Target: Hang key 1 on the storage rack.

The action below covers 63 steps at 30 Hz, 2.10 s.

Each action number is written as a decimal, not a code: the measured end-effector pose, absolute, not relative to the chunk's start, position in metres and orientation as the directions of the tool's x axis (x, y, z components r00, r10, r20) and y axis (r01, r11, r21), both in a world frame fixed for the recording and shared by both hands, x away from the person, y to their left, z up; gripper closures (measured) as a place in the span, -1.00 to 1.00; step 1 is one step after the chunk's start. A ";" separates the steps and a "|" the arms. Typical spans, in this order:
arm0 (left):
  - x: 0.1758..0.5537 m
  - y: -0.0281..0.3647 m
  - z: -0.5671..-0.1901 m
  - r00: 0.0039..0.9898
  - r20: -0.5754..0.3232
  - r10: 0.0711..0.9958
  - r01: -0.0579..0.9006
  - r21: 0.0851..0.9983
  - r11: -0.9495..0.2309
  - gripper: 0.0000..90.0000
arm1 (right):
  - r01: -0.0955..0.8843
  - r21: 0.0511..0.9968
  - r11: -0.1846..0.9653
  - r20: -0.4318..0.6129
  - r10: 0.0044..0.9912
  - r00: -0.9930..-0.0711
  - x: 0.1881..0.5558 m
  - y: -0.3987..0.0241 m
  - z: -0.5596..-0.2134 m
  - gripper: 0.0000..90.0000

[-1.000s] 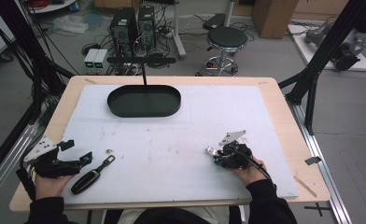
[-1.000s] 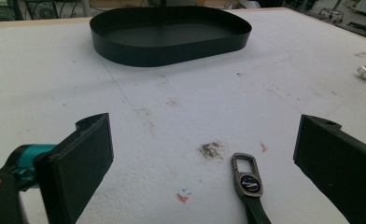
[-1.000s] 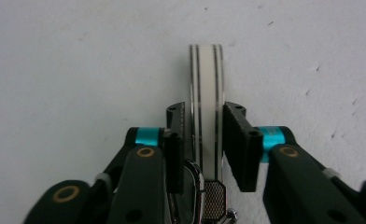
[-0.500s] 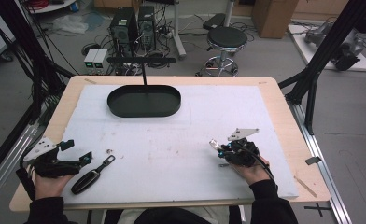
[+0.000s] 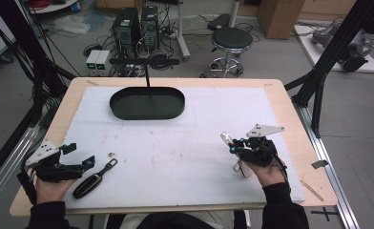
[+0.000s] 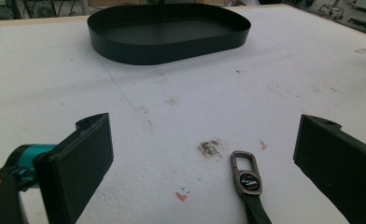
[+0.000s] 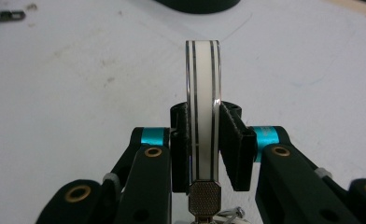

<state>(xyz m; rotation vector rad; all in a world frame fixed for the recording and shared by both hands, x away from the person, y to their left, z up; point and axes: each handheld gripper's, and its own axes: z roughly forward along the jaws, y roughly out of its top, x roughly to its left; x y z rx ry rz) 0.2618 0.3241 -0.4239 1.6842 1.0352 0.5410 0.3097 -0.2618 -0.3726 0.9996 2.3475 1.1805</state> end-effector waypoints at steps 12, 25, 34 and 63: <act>0.263 0.321 -0.425 0.526 -0.120 0.842 0.385 0.917 -0.109 -0.88 | 0.404 0.840 0.362 0.021 0.723 -0.690 0.317 -0.262 -0.347 0.67; 0.262 0.320 -0.426 0.527 -0.121 0.841 0.382 0.918 -0.107 -0.88 | 0.364 0.857 0.364 -0.009 0.717 -0.697 0.332 -0.237 -0.327 0.68; 0.263 0.320 -0.426 0.530 -0.124 0.839 0.383 0.917 -0.106 -0.88 | 0.324 0.858 0.400 -0.045 0.686 -0.726 0.346 -0.211 -0.308 0.68; 0.265 0.319 -0.427 0.543 -0.123 0.831 0.381 0.917 -0.113 -0.88 | 0.307 0.871 0.384 0.032 0.580 -0.814 0.440 -0.165 -0.259 0.68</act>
